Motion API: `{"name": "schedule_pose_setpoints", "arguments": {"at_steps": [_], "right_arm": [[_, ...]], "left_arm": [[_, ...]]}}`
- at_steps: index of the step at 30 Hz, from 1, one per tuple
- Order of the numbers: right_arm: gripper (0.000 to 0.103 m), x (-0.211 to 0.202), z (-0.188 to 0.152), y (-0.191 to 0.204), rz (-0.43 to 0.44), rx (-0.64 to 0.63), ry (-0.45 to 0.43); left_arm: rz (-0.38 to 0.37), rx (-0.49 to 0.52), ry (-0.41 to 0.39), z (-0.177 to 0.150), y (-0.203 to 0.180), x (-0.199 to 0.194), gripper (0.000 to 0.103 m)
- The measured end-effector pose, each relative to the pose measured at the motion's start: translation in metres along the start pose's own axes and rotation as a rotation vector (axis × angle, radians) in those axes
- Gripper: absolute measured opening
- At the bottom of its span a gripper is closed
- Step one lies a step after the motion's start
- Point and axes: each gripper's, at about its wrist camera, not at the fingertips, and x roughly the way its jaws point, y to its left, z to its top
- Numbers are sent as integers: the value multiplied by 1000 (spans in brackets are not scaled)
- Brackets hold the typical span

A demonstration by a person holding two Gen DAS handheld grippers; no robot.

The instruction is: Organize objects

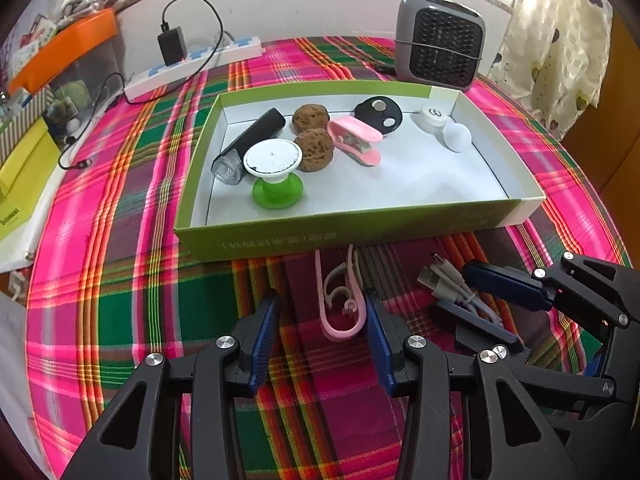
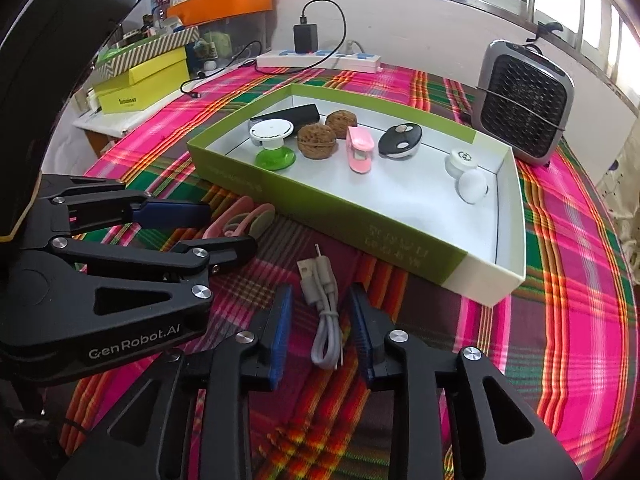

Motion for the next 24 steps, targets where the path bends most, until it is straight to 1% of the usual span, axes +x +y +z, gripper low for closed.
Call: {"name": "schedule_pose_setpoints", "arguments": {"at_steps": [8, 10, 12, 15, 24], "right_arm": [[30, 0, 0, -1, -5, 9, -4], [29, 0, -1, -2, -7, 14, -4], [25, -1, -1, -2, -14, 20, -4], [21, -1, -1, -4, -20, 28, -5], [19, 0, 0, -2, -28, 41, -5]], "left_arm": [[-24, -16, -18, -2, 4, -1, 40], [-20, -16, -24, -3, 4, -1, 38], [-10, -13, -30, -3, 4, -2, 34], [-11, -17, -35, -4, 6, -2, 32], [-12, -10, -39, -5, 8, -3, 21]]}}
